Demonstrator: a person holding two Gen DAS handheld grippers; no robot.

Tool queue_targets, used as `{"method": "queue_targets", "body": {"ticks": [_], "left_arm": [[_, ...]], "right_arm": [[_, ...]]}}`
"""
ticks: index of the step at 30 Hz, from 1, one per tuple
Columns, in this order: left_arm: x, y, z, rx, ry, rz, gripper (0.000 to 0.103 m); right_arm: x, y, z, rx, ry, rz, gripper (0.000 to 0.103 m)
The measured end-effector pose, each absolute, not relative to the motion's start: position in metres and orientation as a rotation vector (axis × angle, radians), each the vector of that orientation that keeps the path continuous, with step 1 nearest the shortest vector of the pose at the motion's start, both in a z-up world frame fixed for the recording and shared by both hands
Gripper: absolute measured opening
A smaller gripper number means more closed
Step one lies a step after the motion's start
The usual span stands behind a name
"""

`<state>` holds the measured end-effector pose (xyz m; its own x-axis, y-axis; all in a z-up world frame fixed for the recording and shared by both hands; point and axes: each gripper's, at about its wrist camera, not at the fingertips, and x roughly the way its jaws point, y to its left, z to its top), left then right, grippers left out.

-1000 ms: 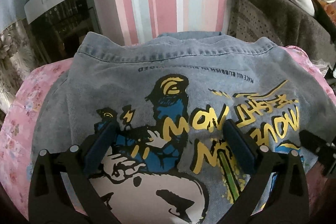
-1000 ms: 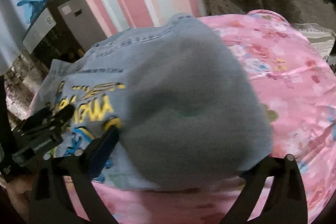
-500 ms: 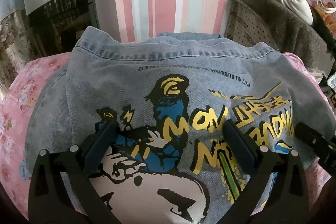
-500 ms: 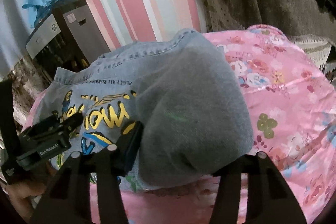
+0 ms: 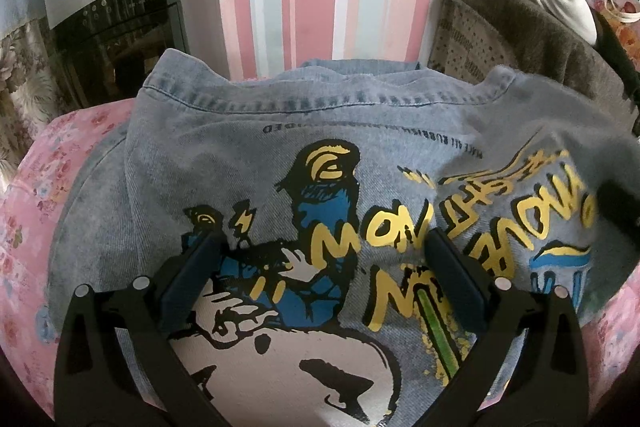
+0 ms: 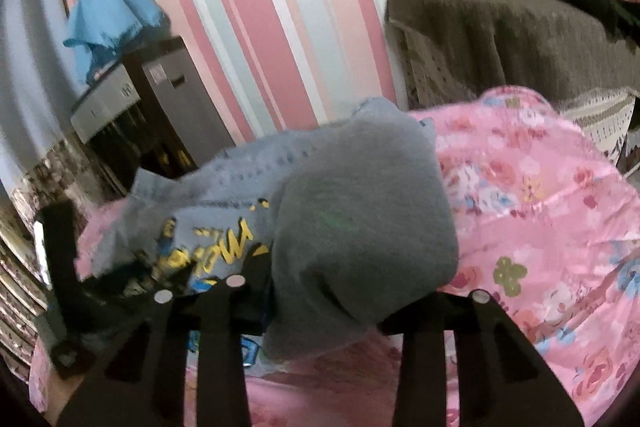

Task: Fold large clothes

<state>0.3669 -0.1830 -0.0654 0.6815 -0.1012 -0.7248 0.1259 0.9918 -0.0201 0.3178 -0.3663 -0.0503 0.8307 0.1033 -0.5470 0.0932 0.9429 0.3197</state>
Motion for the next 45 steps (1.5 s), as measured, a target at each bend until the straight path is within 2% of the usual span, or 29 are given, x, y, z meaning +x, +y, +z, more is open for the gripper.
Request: {"method": "queue_targets", "body": {"ticks": [3, 7, 12, 19, 24, 26, 28, 33, 35, 36, 40, 41, 43, 45], "left_arm": [[0.367, -0.182, -0.066, 0.021, 0.811, -0.134, 0.100], [0.364, -0.179, -0.064, 0.022, 0.800, -0.147, 0.100], [0.366, -0.171, -0.054, 0.016, 0.831, -0.202, 0.100], [0.327, -0.086, -0.003, 0.061, 0.717, -0.131, 0.100], [0.298, -0.016, -0.004, 0.003, 0.665, -0.074, 0.098], [0.299, -0.018, -0.018, 0.057, 0.683, -0.080, 0.087], [0.306, -0.031, -0.037, 0.139, 0.724, -0.083, 0.064], [0.326, -0.053, -0.062, 0.219, 0.773, -0.066, 0.060], [0.329, -0.053, -0.062, 0.220, 0.764, -0.056, 0.068], [0.332, -0.050, -0.063, 0.204, 0.776, -0.066, 0.067], [0.332, -0.041, -0.062, 0.115, 0.786, -0.134, 0.027], [0.330, -0.043, -0.060, 0.141, 0.765, -0.101, 0.006], [0.328, -0.041, -0.055, 0.108, 0.755, -0.102, 0.004], [0.323, -0.039, -0.047, 0.091, 0.732, -0.098, 0.003]], "right_arm": [[0.317, -0.361, -0.049, 0.322, 0.591, -0.015, 0.037], [0.319, -0.378, -0.065, 0.379, 0.675, -0.059, 0.057], [0.318, -0.402, -0.073, 0.443, 0.696, -0.040, 0.067], [0.316, -0.412, -0.074, 0.464, 0.709, -0.015, 0.071], [0.315, -0.406, -0.072, 0.410, 0.710, -0.026, 0.071], [0.315, -0.402, -0.071, 0.384, 0.711, -0.036, 0.071], [0.312, -0.399, -0.070, 0.360, 0.710, -0.043, 0.071], [0.311, -0.397, -0.070, 0.335, 0.714, -0.034, 0.075], [0.312, -0.396, -0.071, 0.333, 0.716, -0.037, 0.075], [0.312, -0.395, -0.072, 0.331, 0.719, -0.038, 0.075], [0.312, -0.391, -0.073, 0.311, 0.717, -0.048, 0.074], [0.312, -0.390, -0.073, 0.306, 0.714, -0.054, 0.072], [0.311, -0.389, -0.070, 0.294, 0.700, -0.050, 0.045], [0.310, -0.389, -0.065, 0.281, 0.683, -0.049, 0.036]]}}
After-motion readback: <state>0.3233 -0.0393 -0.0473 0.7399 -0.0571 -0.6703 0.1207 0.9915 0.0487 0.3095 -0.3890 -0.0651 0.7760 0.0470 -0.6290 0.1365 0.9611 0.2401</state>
